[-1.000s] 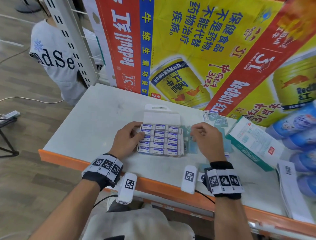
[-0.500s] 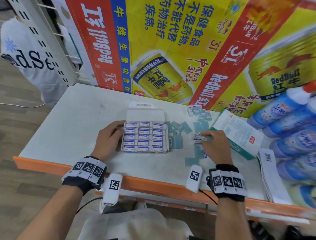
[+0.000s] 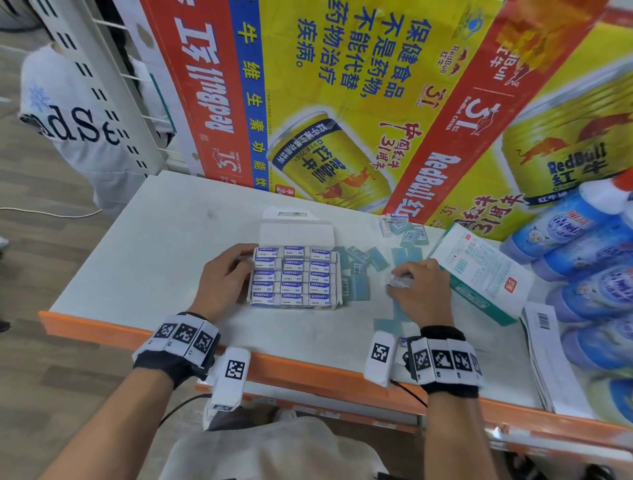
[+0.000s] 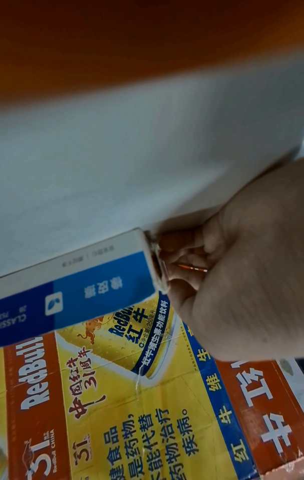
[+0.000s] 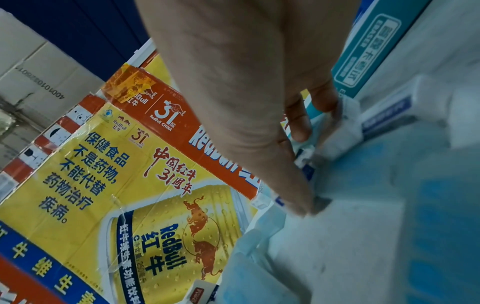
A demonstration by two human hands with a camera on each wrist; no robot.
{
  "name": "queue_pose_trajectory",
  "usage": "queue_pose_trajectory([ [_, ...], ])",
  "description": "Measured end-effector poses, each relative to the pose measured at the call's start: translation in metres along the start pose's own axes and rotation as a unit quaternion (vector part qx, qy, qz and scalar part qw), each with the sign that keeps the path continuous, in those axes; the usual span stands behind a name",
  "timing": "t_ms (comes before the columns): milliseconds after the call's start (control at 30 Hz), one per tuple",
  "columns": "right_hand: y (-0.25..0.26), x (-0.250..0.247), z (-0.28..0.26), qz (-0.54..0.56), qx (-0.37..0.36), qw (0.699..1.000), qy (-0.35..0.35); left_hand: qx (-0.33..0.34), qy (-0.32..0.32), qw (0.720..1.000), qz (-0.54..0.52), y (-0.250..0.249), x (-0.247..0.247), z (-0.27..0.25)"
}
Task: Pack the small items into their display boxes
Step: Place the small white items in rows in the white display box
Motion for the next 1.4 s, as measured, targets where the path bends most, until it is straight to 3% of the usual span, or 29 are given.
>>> queue_pose_trajectory([
  [133, 0.002, -0.001, -0.001, 0.148, -0.034, 0.988, -0.026, -0.003, -0.001, 1.000, -0.003, -0.001, 0.001, -0.001],
  [267, 0.013, 0.001, -0.003, 0.198, -0.071, 0.978, -0.008, -0.002, -0.003, 1.000, 0.001, -0.001, 0.000, -0.001],
  [800, 0.022, 0.010, 0.004, 0.112, -0.111, 0.987, -0.020, 0.002, -0.002, 1.000, -0.002, -0.002, 0.000, 0.000],
  [967, 0.021, 0.013, 0.007, 0.175, -0.089, 0.981, 0.000, 0.004, 0.001, 1.000, -0.004, -0.002, -0.001, 0.000],
  [1200, 0.027, 0.010, 0.005, 0.179, -0.087, 0.980, -0.010, 0.006, 0.001, 1.000, 0.000, -0.002, -0.001, 0.000],
  [1300, 0.040, 0.001, 0.000, 0.223, -0.134, 0.966, -0.012, 0.011, 0.000, 1.000, 0.006, -0.001, -0.001, 0.000],
  [1400, 0.065, -0.004, -0.004, 0.218, -0.206, 0.953, 0.046, 0.009, 0.003, 1.000, 0.001, 0.000, -0.001, 0.001],
])
Point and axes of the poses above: each hand's wrist, its own z-axis towards the middle knuckle, its own x-axis out of the palm, y = z × x, the point moved 2 cm from there along z, towards the middle knuckle, and after that the axes turned 15 degrees about y, right-handed, at the moved point
